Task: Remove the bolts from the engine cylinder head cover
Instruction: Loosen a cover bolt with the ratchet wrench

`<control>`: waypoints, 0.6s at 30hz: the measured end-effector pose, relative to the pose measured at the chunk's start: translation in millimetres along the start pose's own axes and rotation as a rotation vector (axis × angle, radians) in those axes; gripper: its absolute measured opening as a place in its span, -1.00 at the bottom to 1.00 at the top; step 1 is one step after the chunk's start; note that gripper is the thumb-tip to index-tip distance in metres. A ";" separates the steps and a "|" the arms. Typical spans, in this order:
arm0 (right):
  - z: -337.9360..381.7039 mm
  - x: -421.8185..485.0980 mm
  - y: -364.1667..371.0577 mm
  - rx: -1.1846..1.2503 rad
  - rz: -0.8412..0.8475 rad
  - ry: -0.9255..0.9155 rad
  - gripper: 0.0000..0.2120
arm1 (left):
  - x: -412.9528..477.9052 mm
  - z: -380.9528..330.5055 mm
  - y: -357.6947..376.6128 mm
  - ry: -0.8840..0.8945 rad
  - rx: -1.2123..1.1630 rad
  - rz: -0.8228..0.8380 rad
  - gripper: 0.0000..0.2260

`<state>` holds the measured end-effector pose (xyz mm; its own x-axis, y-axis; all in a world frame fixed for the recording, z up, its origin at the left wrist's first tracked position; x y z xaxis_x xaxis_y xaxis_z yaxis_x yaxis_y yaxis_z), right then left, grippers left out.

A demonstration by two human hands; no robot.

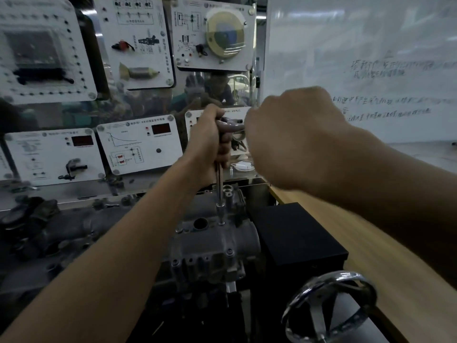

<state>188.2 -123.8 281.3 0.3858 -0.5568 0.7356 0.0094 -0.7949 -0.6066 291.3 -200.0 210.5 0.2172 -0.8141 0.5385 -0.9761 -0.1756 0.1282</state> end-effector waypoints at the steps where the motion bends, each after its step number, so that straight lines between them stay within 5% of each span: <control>1: 2.0 -4.2 -4.0 -0.007 0.021 -0.008 -0.76 | -0.7 -1.0 2.8 0.023 0.019 -0.017 -0.45; 4: -14.9 10.2 10.5 0.060 -0.058 0.148 -0.77 | -10.0 -2.6 -4.8 0.039 -0.016 -0.052 -0.54; 6: -28.6 30.2 41.4 0.257 -0.074 0.215 -0.89 | -18.1 -3.0 7.1 0.059 -0.027 0.067 -0.62; 9: -12.8 56.9 74.6 0.443 0.091 0.141 -0.78 | -22.2 -4.7 28.3 0.096 0.065 0.129 -0.64; 12: 6.8 60.4 74.1 0.175 0.211 -0.008 -0.76 | -12.0 -8.0 9.9 0.081 0.002 -0.029 -0.59; 15: 0.6 39.6 43.4 -0.077 0.139 -0.069 -0.93 | -3.6 -0.8 -6.5 0.011 0.007 -0.113 -0.57; 18: 7.3 21.9 30.8 -0.057 0.147 -0.077 -0.73 | -2.8 -2.2 4.8 0.048 0.090 -0.069 -0.43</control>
<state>203.7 -158.7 276.4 0.4484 -0.6496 0.6139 -0.1040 -0.7201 -0.6860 285.9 -197.3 211.4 0.2819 -0.7713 0.5707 -0.9553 -0.2808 0.0923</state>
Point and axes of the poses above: each hand's wrist, its own x-axis towards the middle knuckle, its own y-axis out of the palm, z = x × y, the point moved 10 cm from there along x, towards the middle knuckle, and after that the axes turned 15 degrees about y, right-handed, at the moved point
